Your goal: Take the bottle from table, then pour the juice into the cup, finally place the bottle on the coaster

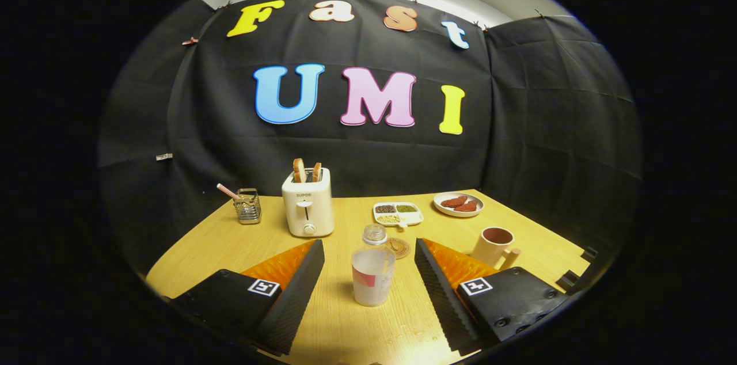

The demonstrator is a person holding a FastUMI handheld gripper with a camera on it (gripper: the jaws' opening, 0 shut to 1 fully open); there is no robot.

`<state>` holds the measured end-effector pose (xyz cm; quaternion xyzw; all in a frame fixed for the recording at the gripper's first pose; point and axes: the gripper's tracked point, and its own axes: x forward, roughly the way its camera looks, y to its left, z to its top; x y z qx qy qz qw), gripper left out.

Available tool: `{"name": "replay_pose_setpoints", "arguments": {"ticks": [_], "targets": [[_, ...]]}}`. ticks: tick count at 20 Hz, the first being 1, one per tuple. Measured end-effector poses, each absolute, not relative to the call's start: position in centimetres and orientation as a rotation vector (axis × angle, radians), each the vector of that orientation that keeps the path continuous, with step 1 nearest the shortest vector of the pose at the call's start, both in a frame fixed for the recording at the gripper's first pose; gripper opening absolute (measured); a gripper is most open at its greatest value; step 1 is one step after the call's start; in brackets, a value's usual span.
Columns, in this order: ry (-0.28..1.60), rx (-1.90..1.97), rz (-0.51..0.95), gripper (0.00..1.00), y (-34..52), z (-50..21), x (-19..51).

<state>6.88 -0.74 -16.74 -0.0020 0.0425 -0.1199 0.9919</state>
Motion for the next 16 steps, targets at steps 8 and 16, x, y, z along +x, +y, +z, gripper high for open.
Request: {"name": "replay_pose_setpoints", "arguments": {"ticks": [8, 16], "targets": [[0.104, -0.021, -0.258, 0.97, -2.2, -22.6, 11.1], [0.105, -0.032, -0.285, 0.98, -4.1, -25.3, 14.7]]}}
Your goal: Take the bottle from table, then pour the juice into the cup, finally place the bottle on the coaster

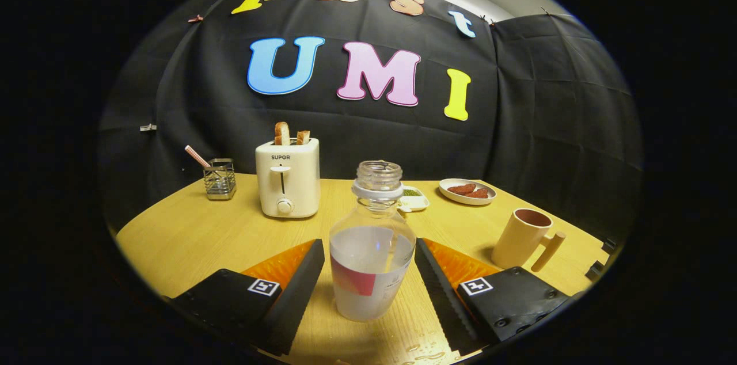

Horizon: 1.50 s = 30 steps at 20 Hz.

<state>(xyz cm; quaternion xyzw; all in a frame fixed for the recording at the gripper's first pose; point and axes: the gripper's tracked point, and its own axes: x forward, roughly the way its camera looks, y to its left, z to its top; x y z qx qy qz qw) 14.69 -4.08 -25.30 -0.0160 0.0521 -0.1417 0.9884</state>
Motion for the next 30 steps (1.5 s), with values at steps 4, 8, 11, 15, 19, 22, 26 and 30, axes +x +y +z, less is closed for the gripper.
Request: {"name": "replay_pose_setpoints", "arguments": {"ticks": [4, 8, 11, 15, 19, 22, 26, 30], "targets": [[0.128, -0.057, -0.298, 0.97, -4.6, -26.4, 16.0], [0.133, -0.062, -0.312, 0.85, -4.9, -26.7, 16.3], [0.139, -0.060, -0.330, 0.81, -5.3, -26.7, 16.1], [0.147, -0.041, -0.320, 0.77, -5.2, -26.8, 16.3], [0.155, -0.035, -0.328, 0.73, -5.5, -26.9, 16.1], [0.161, -0.043, -0.339, 0.70, -5.4, -26.8, 16.1], [0.157, 0.000, -0.325, 0.70, -5.2, -25.5, 16.1], [0.162, 0.136, -0.315, 0.70, -5.6, -23.1, 16.2]]}}
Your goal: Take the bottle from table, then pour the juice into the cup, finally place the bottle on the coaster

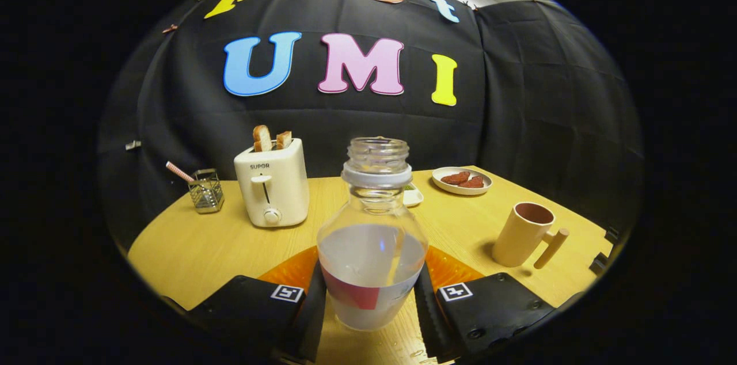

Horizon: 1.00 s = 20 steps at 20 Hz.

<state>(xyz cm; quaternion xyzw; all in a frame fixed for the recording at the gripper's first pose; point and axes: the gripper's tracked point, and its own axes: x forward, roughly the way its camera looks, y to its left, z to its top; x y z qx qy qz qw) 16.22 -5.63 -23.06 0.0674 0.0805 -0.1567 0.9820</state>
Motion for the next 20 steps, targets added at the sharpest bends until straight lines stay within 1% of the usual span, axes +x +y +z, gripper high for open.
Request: {"name": "replay_pose_setpoints", "arguments": {"ticks": [4, 7, 12, 20], "targets": [[0.155, 0.279, -0.266, 0.70, -5.9, -20.2, 16.1], [0.163, 0.402, -0.214, 0.70, -6.5, -19.0, 15.6], [0.187, 0.562, -0.169, 0.70, -8.9, -17.9, 15.1], [0.209, 0.894, -0.178, 0.70, -13.9, -17.8, 15.3]]}}
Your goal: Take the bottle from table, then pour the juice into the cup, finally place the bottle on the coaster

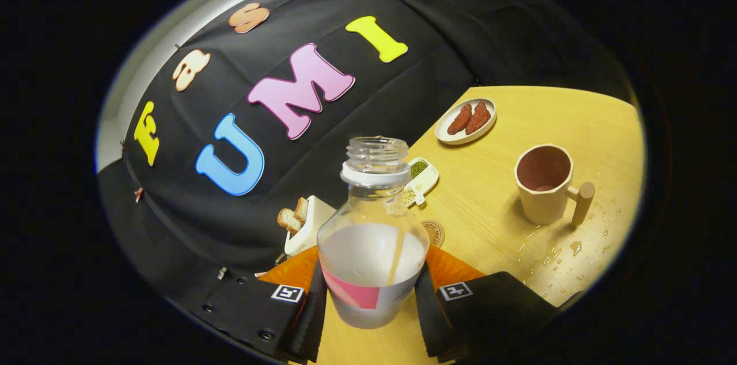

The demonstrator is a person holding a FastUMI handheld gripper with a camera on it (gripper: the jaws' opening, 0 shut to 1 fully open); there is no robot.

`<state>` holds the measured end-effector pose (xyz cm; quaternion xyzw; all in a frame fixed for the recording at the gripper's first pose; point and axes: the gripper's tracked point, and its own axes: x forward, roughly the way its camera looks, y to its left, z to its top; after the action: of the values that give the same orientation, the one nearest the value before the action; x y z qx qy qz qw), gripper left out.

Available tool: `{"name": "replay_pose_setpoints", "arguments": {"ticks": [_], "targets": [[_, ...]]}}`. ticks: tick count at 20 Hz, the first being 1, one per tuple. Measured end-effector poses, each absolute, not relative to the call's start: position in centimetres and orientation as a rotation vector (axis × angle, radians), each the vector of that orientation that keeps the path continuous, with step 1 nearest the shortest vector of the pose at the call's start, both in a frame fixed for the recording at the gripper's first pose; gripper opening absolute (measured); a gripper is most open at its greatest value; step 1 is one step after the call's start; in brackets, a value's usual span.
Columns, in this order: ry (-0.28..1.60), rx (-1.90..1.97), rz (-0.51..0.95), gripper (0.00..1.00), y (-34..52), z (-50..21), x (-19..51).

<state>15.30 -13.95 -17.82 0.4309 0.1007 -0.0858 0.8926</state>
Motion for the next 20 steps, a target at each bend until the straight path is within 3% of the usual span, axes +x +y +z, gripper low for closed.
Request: {"name": "replay_pose_setpoints", "arguments": {"ticks": [8, 20], "targets": [[0.259, 1.184, -0.191, 0.70, -17.6, -19.9, 16.2], [0.284, 1.559, -0.360, 0.70, -20.9, -22.3, 17.8]]}}
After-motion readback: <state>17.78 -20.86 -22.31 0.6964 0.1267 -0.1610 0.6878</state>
